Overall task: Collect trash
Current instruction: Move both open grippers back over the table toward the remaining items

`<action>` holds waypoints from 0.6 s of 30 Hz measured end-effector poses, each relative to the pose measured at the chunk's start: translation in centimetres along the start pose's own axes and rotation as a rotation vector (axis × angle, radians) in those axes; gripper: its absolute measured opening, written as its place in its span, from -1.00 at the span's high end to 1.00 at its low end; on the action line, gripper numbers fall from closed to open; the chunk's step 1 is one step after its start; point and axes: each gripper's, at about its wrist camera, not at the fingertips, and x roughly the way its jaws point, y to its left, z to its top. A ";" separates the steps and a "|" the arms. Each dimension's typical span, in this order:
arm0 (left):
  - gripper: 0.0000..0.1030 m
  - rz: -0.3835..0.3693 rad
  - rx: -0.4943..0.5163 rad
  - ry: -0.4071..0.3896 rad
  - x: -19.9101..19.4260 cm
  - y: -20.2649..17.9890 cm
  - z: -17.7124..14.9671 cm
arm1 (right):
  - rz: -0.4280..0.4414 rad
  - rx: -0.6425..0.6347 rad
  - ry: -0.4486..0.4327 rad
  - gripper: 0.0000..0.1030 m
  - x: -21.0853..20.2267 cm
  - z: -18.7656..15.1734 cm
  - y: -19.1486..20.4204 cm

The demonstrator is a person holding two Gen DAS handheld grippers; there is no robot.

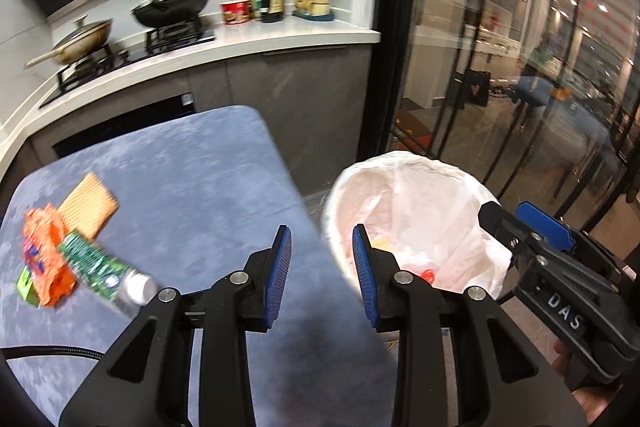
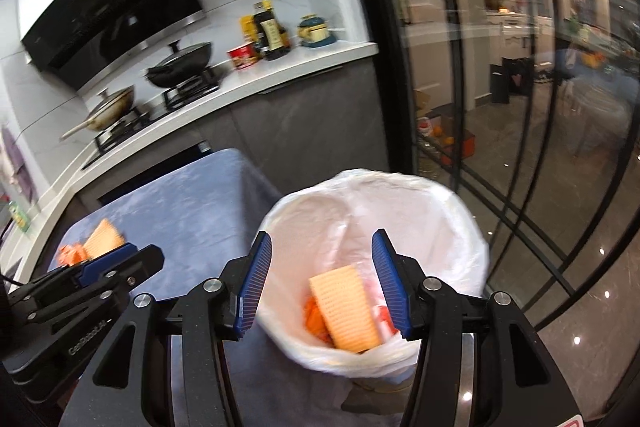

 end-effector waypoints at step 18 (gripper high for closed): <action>0.21 0.236 -0.245 0.028 -4.8 16.0 -4.4 | 0.197 -0.199 0.080 -0.15 0.9 -2.9 14.1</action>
